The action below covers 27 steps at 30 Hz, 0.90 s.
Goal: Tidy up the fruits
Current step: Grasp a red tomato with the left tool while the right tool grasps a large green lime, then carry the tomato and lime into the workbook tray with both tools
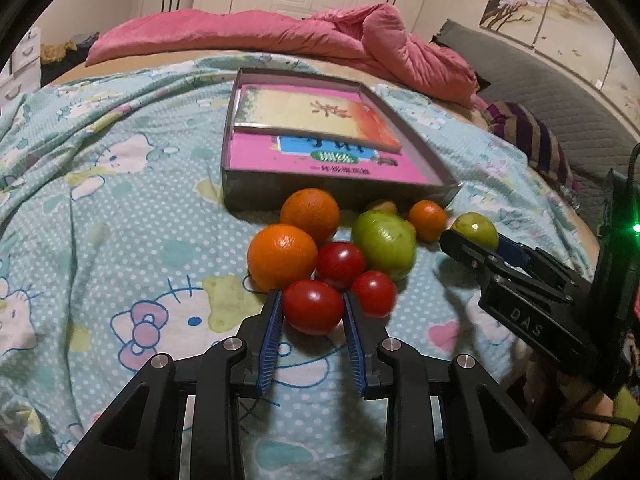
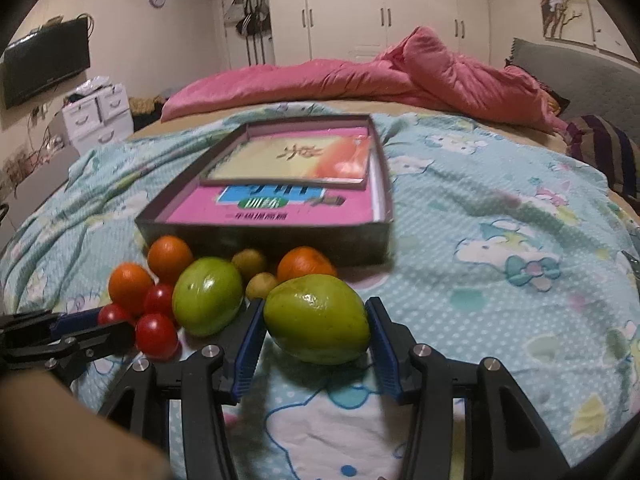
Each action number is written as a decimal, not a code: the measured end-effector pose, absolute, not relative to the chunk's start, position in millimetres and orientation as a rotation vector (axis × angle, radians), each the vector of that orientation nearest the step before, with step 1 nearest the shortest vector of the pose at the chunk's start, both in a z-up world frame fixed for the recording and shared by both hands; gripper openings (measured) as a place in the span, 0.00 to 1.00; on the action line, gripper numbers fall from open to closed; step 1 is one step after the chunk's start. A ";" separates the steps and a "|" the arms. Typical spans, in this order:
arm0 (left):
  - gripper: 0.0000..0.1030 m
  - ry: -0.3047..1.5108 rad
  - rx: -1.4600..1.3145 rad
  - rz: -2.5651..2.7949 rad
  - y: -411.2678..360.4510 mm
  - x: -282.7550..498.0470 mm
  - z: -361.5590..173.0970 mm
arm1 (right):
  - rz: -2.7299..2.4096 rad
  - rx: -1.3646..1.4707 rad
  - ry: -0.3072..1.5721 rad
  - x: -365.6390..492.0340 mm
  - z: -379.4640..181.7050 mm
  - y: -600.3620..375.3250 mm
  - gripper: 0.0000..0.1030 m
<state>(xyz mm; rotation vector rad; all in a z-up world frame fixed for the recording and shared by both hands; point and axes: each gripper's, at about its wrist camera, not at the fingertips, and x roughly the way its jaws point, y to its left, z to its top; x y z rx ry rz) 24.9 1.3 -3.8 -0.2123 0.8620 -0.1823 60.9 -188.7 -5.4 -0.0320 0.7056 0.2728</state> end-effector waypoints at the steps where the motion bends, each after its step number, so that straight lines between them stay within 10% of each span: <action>1: 0.30 0.848 -0.221 -0.193 1.6 23.5 0.6 | 0.274 -0.017 0.695 60.7 -0.9 -191.4 0.49; 27: 0.30 0.853 -0.140 -0.094 6.6 139.8 22.9 | 0.316 -0.010 0.678 141.9 18.5 -172.0 0.49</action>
